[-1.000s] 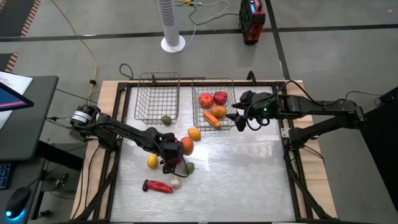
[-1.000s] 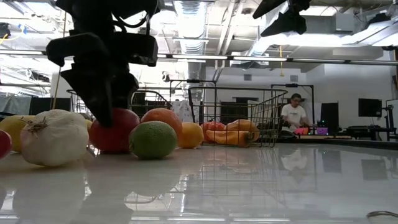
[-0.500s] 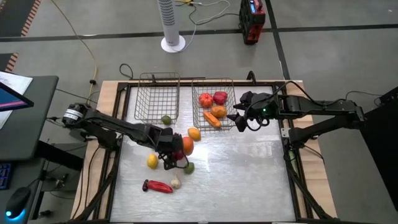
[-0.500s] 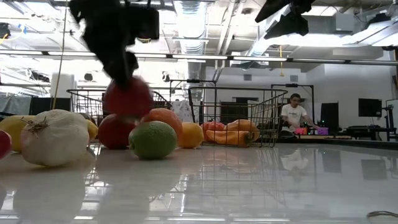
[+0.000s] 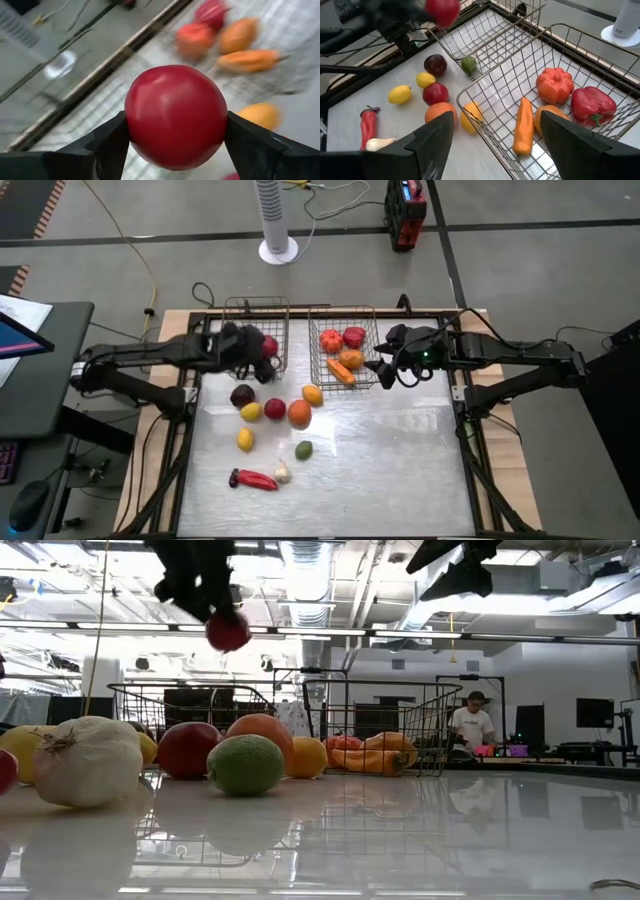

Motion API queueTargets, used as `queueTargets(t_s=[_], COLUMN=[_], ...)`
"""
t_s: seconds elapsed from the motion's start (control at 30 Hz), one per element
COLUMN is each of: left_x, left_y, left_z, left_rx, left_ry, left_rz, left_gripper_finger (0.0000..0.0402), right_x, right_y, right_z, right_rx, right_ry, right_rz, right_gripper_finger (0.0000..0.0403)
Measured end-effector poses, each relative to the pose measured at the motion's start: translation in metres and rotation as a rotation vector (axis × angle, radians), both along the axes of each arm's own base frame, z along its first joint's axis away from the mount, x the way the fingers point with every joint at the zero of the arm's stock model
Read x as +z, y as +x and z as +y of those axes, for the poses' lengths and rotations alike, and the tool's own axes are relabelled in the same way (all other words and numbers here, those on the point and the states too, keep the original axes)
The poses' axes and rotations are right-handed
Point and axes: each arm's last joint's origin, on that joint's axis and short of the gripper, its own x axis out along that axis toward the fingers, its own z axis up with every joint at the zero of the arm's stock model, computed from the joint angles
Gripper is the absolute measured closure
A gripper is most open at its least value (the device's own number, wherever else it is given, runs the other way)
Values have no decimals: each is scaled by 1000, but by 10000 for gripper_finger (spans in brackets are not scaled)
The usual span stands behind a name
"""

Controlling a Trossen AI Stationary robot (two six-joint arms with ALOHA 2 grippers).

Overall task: Sort produce into baskets
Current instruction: Put the bottom tomato into the left wire basket, then put the tomato into the left wire basket

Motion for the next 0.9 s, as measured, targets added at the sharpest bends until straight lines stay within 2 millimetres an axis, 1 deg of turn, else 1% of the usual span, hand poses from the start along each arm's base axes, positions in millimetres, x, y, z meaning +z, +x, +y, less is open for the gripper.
queueTargets(t_s=[0.13,0.27,0.4,0.5,0.57,0.63,0.8,0.9], left_x=[-8,-14,-15,-15,-16,-19,-29,-43], left_y=[-7,-11,-12,-11,-8,-2,17,29], left_z=[21,36,40,38,31,20,-21,-46], left_rx=[21,45,22,-28,-103,-183,-370,-461], left_ry=[-43,-121,-189,-245,-296,-341,-423,-425], left_rz=[109,143,123,109,102,108,153,236], left_gripper_finger=[103,58,25,17,16,16,28,41], right_x=[1,1,1,1,1,1,1,1], right_y=[0,0,0,0,0,0,-1,-1], right_z=[0,1,0,0,-1,-2,-8,-11], right_rx=[1,-1,-4,-6,-11,-16,-37,-43], right_ry=[0,9,13,13,13,12,6,-1], right_rz=[-7,-10,-12,-12,-12,-11,-10,-7], right_gripper_finger=[81,81,81,81,81,81,81,81])
